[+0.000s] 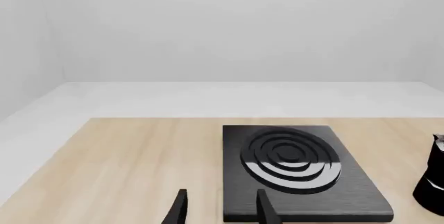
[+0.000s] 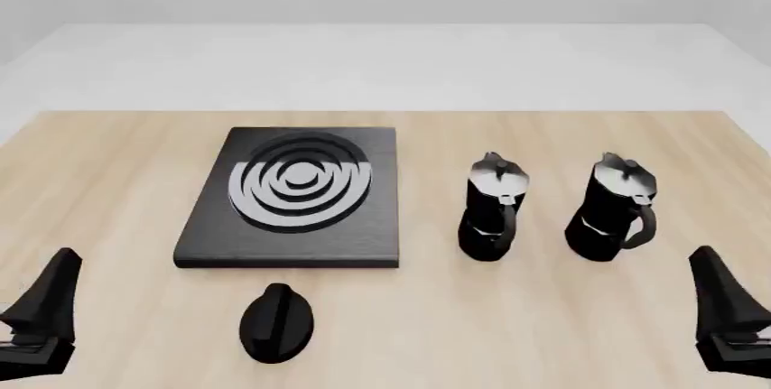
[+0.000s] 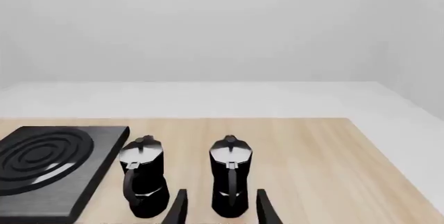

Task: Put both moka pots on the stove.

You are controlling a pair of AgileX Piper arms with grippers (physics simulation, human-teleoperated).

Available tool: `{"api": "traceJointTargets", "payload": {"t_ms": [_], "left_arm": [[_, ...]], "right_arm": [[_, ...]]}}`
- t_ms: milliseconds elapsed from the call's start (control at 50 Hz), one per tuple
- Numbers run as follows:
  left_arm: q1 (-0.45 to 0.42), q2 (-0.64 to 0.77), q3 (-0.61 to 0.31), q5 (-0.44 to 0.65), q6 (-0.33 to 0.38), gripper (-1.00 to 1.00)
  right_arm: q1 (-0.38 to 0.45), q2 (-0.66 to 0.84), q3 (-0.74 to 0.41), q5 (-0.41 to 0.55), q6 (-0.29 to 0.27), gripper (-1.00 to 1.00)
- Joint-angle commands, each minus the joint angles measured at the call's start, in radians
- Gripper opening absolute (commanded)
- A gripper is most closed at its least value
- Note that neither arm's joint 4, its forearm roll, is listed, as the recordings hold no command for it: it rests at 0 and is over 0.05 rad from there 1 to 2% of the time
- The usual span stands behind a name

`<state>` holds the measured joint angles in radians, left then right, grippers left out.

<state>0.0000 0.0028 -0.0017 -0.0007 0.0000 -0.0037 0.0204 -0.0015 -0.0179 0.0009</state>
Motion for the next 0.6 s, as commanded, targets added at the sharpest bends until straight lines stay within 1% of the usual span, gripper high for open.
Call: {"api": "traceJointTargets", "payload": {"t_ms": [20,40,80,100,120,140,160,180,200,220,240,260,280,300,320,340,360,400,420,440,460,480,500,540,600], "left_arm": [[0.0,0.004,-0.003,-0.001,0.0,1.0],[0.0,0.004,-0.003,-0.001,0.0,1.0],[0.0,0.004,-0.003,-0.001,0.0,1.0],[0.0,0.004,-0.003,-0.001,0.0,1.0],[0.0,0.004,-0.003,-0.001,0.0,1.0],[0.0,0.004,-0.003,-0.001,0.0,1.0],[0.0,0.004,-0.003,-0.001,0.0,1.0],[0.0,0.004,-0.003,-0.001,0.0,1.0],[0.0,0.004,-0.003,-0.001,0.0,1.0],[0.0,0.004,-0.003,-0.001,0.0,1.0],[0.0,0.004,-0.003,-0.001,0.0,1.0],[0.0,0.004,-0.003,-0.001,0.0,1.0],[0.0,0.004,-0.003,-0.001,0.0,1.0],[0.0,0.004,-0.003,-0.001,0.0,1.0],[0.0,0.004,-0.003,-0.001,0.0,1.0],[0.0,0.004,-0.003,-0.001,0.0,1.0],[0.0,0.004,-0.003,-0.001,0.0,1.0],[0.0,0.004,-0.003,-0.001,0.0,1.0],[0.0,0.004,-0.003,-0.001,0.0,1.0],[0.0,0.004,-0.003,-0.001,0.0,1.0],[0.0,0.004,-0.003,-0.001,0.0,1.0],[0.0,0.004,-0.003,-0.001,0.0,1.0],[0.0,0.004,-0.003,-0.001,0.0,1.0],[0.0,0.004,-0.003,-0.001,0.0,1.0],[0.0,0.004,-0.003,-0.001,0.0,1.0]], "right_arm": [[0.029,0.159,-0.013,-0.082,-0.013,1.0],[0.038,0.182,-0.02,-0.092,-0.007,1.0],[0.047,0.25,-0.044,-0.111,-0.035,1.0],[0.047,0.252,-0.044,-0.114,-0.035,1.0],[0.059,0.336,-0.078,-0.125,-0.027,1.0],[0.059,0.34,-0.078,-0.129,-0.027,1.0],[0.07,0.389,-0.095,-0.132,-0.033,1.0],[0.121,0.432,-0.135,-0.101,-0.033,1.0],[0.123,0.459,-0.151,-0.092,-0.044,1.0],[0.123,0.459,-0.151,-0.092,-0.044,1.0],[0.13,0.509,-0.175,-0.086,-0.079,1.0],[0.137,0.537,-0.193,-0.077,-0.088,1.0],[0.136,0.572,-0.216,-0.062,-0.084,1.0],[0.141,0.62,-0.253,-0.036,-0.067,1.0],[0.158,0.624,-0.272,-0.016,-0.073,1.0],[0.17,0.646,-0.306,0.019,-0.059,1.0],[0.179,0.659,-0.327,0.039,-0.069,1.0],[0.183,0.702,-0.365,0.073,-0.111,1.0],[0.19,0.719,-0.383,0.089,-0.108,1.0],[0.195,0.731,-0.407,0.111,-0.09,1.0],[0.195,0.731,-0.408,0.112,-0.09,1.0],[0.204,0.75,-0.448,0.147,-0.098,1.0],[0.2,0.773,-0.469,0.162,-0.105,1.0],[0.197,0.811,-0.494,0.179,-0.1,1.0],[0.22,0.843,-0.536,0.213,-0.087,1.0]]}}
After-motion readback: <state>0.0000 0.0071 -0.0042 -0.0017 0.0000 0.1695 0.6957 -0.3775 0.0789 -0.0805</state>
